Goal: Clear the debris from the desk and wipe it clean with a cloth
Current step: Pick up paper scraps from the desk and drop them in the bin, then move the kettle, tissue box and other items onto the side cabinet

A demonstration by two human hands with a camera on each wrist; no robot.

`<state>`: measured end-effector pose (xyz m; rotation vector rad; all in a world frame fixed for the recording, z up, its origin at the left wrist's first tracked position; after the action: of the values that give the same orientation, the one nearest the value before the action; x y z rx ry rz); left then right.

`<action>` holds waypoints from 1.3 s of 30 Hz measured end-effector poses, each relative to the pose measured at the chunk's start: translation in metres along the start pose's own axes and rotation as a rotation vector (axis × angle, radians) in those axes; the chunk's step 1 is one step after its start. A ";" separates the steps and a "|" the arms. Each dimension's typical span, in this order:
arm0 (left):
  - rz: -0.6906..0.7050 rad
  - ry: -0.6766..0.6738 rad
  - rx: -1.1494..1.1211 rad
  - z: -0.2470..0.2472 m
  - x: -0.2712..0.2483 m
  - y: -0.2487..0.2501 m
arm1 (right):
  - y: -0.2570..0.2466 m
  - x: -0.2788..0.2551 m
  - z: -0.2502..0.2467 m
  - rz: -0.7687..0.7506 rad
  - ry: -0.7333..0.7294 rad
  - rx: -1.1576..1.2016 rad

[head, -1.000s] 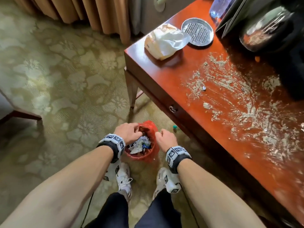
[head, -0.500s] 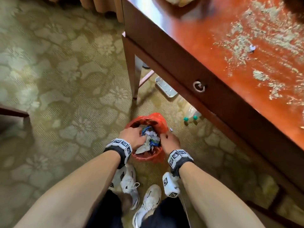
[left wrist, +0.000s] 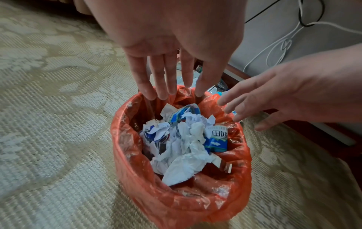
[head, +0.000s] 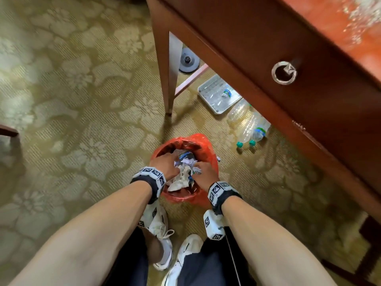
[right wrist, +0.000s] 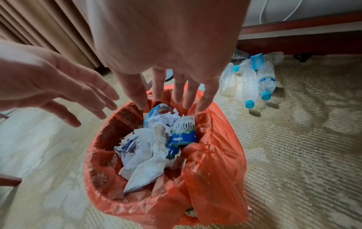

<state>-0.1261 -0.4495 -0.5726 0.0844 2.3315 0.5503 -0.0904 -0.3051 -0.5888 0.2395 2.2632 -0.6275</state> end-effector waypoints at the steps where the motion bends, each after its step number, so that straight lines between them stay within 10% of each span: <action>1: 0.003 0.007 -0.009 -0.003 -0.003 0.000 | -0.001 -0.003 -0.003 -0.005 0.008 0.007; 25: 0.088 0.264 -0.015 -0.260 -0.275 0.170 | -0.119 -0.288 -0.253 0.016 0.207 -0.158; 39: 0.219 0.389 0.012 -0.392 -0.275 0.244 | -0.159 -0.324 -0.393 0.027 0.370 -0.099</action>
<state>-0.2119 -0.4302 -0.0421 0.2609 2.7237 0.7133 -0.1691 -0.2362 -0.0652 0.3605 2.6322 -0.4850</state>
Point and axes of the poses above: each hand's wrist, its own x-axis towards the middle knuckle, its own z-axis out of the palm, y = z × x, the point moved 10 cm from there along x, towards the middle knuckle, and after that the axes turned 7 degrees about -x, right-handed, at the moved point
